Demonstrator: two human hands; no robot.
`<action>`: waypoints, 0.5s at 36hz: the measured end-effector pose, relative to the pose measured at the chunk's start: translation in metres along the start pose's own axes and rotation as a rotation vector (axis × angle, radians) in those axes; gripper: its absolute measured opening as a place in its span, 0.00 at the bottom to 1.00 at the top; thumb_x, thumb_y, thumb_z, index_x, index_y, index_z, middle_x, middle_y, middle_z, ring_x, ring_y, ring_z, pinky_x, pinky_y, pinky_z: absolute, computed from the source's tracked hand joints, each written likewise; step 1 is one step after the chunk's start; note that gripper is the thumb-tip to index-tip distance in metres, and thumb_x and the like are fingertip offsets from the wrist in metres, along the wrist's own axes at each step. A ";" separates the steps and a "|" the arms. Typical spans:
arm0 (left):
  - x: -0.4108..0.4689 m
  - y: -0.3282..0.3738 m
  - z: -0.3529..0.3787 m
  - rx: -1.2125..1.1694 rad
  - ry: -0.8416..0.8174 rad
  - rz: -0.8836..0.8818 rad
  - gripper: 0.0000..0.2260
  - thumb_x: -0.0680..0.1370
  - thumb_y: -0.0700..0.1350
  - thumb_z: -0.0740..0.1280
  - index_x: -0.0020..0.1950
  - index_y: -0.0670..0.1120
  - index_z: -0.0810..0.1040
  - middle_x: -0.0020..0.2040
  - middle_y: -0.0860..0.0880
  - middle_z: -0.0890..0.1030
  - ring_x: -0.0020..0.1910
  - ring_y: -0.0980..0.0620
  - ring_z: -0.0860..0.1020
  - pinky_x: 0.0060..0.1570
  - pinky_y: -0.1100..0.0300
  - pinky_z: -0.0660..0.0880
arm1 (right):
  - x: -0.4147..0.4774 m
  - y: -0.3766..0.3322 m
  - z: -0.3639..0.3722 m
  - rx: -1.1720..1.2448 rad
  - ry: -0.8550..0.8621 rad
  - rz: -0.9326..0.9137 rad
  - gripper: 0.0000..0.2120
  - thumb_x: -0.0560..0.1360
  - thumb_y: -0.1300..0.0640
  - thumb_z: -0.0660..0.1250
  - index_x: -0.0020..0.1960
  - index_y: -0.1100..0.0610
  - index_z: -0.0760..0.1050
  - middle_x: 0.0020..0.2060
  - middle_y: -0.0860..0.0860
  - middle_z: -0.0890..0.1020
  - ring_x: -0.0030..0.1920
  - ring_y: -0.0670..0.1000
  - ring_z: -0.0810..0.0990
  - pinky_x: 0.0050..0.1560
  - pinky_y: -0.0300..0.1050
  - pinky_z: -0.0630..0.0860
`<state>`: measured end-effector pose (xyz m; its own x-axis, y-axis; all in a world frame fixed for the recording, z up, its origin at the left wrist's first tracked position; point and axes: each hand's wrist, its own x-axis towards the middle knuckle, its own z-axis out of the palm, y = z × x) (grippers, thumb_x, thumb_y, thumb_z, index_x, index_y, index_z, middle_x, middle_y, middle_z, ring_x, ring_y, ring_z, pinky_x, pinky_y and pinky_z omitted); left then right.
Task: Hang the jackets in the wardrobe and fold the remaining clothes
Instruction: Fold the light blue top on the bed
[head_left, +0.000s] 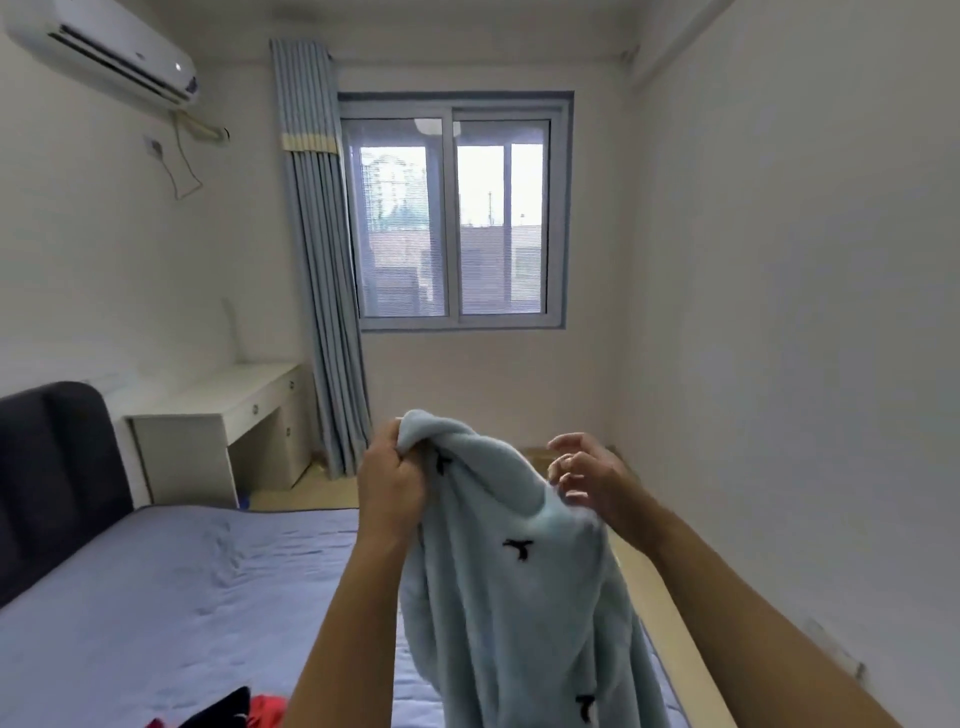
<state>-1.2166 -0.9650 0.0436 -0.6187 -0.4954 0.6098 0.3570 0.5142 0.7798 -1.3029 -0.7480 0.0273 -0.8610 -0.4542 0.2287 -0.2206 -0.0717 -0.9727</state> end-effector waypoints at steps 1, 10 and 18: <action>0.000 0.003 0.001 -0.011 -0.034 0.002 0.10 0.77 0.34 0.59 0.52 0.42 0.78 0.46 0.48 0.80 0.44 0.51 0.76 0.42 0.63 0.70 | 0.000 0.002 0.002 -0.065 -0.103 0.027 0.18 0.68 0.53 0.66 0.57 0.53 0.73 0.43 0.52 0.81 0.41 0.50 0.80 0.44 0.40 0.76; -0.024 0.010 0.023 -0.158 -0.457 0.013 0.14 0.66 0.33 0.54 0.37 0.48 0.75 0.35 0.50 0.76 0.37 0.55 0.74 0.38 0.60 0.73 | -0.007 0.028 0.034 -0.084 -0.394 0.359 0.12 0.79 0.57 0.57 0.59 0.57 0.74 0.46 0.57 0.79 0.43 0.53 0.78 0.45 0.46 0.77; -0.008 -0.006 0.014 -0.595 -0.200 -0.339 0.19 0.75 0.27 0.50 0.33 0.42 0.74 0.33 0.48 0.75 0.34 0.51 0.73 0.38 0.60 0.72 | -0.013 0.044 0.049 -0.587 -0.571 0.323 0.07 0.75 0.56 0.68 0.52 0.56 0.78 0.45 0.52 0.79 0.48 0.54 0.81 0.57 0.49 0.78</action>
<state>-1.2240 -0.9545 0.0319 -0.8593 -0.3934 0.3267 0.4084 -0.1435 0.9014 -1.2794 -0.7888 -0.0202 -0.5960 -0.7593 -0.2613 -0.3412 0.5340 -0.7736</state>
